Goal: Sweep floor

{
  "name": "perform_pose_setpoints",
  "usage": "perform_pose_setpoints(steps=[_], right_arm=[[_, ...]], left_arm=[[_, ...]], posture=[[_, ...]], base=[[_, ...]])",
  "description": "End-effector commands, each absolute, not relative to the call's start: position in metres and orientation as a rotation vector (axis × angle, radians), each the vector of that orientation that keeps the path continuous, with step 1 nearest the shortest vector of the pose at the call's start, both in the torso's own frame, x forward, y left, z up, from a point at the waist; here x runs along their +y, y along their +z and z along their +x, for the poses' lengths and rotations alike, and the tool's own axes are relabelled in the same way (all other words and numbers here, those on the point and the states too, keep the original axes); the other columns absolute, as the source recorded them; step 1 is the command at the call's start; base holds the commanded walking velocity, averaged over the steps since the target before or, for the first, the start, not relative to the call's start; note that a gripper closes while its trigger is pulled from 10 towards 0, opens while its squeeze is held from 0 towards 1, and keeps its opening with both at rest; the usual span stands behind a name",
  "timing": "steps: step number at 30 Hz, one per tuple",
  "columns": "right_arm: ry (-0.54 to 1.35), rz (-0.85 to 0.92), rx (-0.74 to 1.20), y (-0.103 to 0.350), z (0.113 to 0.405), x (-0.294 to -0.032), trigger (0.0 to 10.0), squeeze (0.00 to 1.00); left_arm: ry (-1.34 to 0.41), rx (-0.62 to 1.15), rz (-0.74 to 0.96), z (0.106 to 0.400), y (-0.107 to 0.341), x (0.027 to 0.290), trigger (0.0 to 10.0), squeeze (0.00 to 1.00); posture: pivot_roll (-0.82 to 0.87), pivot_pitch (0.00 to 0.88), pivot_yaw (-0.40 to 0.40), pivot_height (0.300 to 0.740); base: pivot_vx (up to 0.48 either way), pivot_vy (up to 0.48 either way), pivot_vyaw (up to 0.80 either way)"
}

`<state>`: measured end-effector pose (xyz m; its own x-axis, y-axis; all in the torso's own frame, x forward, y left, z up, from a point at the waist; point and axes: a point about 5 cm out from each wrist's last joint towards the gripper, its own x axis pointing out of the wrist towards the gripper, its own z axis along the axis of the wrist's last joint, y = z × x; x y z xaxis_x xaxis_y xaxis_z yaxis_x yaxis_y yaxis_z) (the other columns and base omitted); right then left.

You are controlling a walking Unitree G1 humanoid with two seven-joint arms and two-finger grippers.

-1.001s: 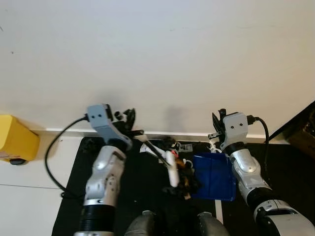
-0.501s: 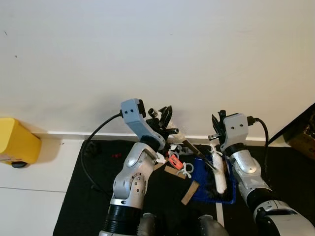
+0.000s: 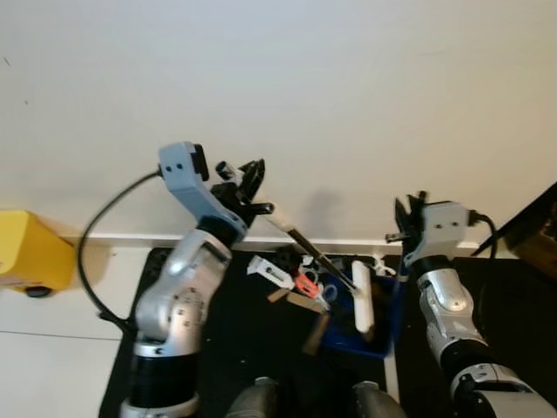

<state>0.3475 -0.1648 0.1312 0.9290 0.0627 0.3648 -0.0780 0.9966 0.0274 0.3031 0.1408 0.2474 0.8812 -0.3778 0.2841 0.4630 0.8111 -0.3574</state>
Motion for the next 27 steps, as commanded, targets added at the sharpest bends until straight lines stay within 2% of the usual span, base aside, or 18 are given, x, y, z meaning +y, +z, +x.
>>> perform_pose_setpoints(steps=[1, 4, 5, 10, 11, 15, 17, 23, 27], right_arm=[[0.064, 0.065, -0.446, 0.139, 0.344, -0.166, 10.0, 0.00], [0.068, 0.083, -0.472, 0.141, 0.341, -0.165, 10.0, 0.00], [0.076, 0.092, -0.500, 0.145, 0.338, -0.166, 10.0, 0.00], [0.083, 0.090, -0.516, 0.148, 0.335, -0.168, 10.0, 0.00], [0.083, 0.096, -0.526, 0.150, 0.334, -0.169, 10.0, 0.00], [0.081, 0.117, -0.533, 0.151, 0.333, -0.170, 10.0, 0.00], [0.080, 0.140, -0.537, 0.153, 0.332, -0.169, 10.0, 0.00], [0.080, 0.150, -0.530, 0.153, 0.332, -0.167, 10.0, 0.00], [0.085, 0.149, -0.521, 0.150, 0.330, -0.165, 10.0, 0.00]], left_arm=[[-0.483, -0.216, -0.446, 0.295, 0.260, 0.148, 10.0, 0.00], [-0.507, -0.209, -0.448, 0.289, 0.276, 0.158, 10.0, 0.00], [-0.500, -0.256, -0.450, 0.286, 0.298, 0.172, 10.0, 0.00], [-0.445, -0.308, -0.429, 0.288, 0.322, 0.192, 10.0, 0.00], [-0.404, -0.357, -0.397, 0.288, 0.341, 0.208, 10.0, 0.00], [-0.324, -0.404, -0.357, 0.289, 0.360, 0.226, 10.0, 0.00], [-0.222, -0.451, -0.315, 0.286, 0.381, 0.245, 10.0, 0.00], [-0.169, -0.514, -0.281, 0.278, 0.405, 0.262, 10.0, 0.00], [-0.127, -0.486, -0.199, 0.273, 0.407, 0.274, 10.0, 0.00]], posture=[[0.18, 0.228, 0.148, 0.740], [0.18, 0.224, 0.151, 0.740], [0.18, 0.220, 0.152, 0.740], [0.18, 0.216, 0.155, 0.740], [0.18, 0.211, 0.155, 0.740], [0.19, 0.197, 0.150, 0.740], [0.19, 0.186, 0.147, 0.740], [0.19, 0.175, 0.143, 0.740], [0.19, 0.171, 0.139, 0.740]], base=[[0.000, 0.000, 0.00], [0.000, 0.000, 0.00], [0.000, 0.000, 0.00], [0.000, 0.000, 0.00], [0.000, 0.000, 0.00], [0.000, 0.000, 0.00], [0.000, 0.000, 0.00], [0.000, 0.000, 0.00], [0.000, 0.000, 0.00]])
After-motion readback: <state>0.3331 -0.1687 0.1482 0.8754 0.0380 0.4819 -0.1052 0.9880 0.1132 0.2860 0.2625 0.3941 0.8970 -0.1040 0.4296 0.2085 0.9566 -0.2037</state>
